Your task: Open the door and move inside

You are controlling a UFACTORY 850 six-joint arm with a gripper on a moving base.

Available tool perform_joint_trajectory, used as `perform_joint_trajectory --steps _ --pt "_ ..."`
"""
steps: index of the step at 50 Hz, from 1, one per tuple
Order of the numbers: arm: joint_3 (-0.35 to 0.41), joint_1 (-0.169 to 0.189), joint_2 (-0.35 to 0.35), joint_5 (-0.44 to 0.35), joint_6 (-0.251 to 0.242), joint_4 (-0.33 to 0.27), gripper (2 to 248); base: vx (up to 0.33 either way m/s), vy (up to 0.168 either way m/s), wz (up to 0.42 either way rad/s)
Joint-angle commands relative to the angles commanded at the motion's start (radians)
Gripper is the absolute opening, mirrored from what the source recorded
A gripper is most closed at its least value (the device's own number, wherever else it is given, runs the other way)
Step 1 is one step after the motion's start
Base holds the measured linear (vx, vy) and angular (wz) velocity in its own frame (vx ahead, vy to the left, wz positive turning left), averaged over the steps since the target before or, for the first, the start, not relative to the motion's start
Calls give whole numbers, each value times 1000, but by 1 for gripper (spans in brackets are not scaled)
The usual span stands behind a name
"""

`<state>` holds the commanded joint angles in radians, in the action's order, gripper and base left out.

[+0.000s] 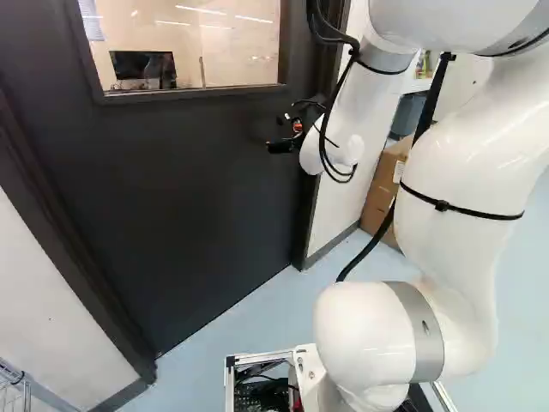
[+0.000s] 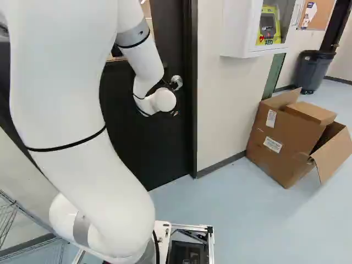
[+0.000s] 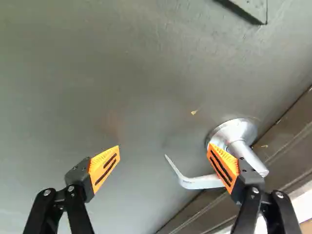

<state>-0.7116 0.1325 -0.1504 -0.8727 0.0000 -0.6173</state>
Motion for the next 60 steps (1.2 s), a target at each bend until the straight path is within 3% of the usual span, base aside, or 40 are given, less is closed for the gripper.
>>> perform_joint_trajectory --steps 20,60 --pt "-16 8 -59 0 0 0 247 0 0 0" --pt "-137 33 -241 0 0 1 247 0 0 0"
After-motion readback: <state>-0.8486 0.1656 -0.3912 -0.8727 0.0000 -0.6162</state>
